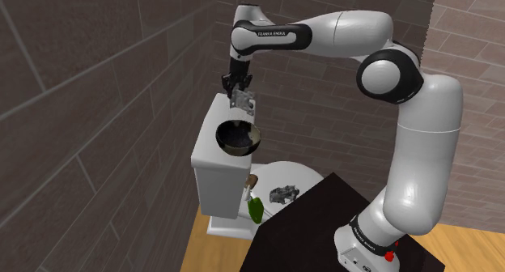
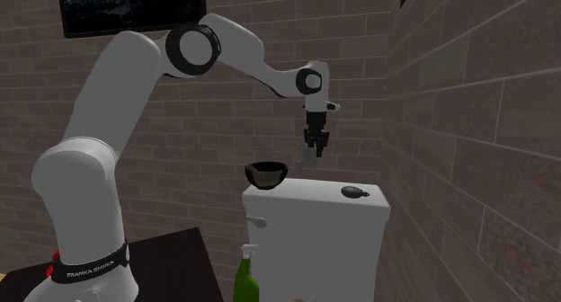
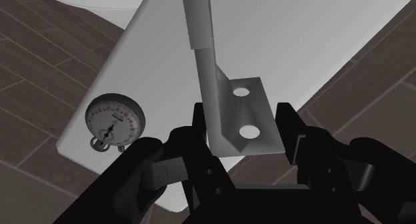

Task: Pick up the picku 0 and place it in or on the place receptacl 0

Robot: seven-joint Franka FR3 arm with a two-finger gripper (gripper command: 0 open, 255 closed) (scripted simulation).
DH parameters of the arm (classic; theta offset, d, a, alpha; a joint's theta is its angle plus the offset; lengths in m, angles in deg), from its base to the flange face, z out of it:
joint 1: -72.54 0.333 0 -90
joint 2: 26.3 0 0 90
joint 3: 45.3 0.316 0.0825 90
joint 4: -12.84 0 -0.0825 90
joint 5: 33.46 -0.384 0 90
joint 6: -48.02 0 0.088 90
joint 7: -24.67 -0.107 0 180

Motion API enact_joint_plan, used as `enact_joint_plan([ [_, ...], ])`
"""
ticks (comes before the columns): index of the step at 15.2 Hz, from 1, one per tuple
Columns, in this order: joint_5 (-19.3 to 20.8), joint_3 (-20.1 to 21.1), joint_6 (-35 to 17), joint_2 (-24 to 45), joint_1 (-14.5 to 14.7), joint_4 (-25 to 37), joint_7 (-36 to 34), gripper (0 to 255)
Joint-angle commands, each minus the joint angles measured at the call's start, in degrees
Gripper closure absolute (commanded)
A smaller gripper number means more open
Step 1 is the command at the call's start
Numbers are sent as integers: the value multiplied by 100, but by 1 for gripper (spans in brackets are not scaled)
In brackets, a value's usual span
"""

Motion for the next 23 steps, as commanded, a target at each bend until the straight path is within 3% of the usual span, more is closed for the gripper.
enact_joint_plan([
  [1, -3, 3, 146, -34, 4, 111, -4, 255],
  [16, -3, 10, 1265, 6, 32, 1269, -2, 255],
  [23, -78, 219, 723, -1390, 343, -663, -562, 255],
])
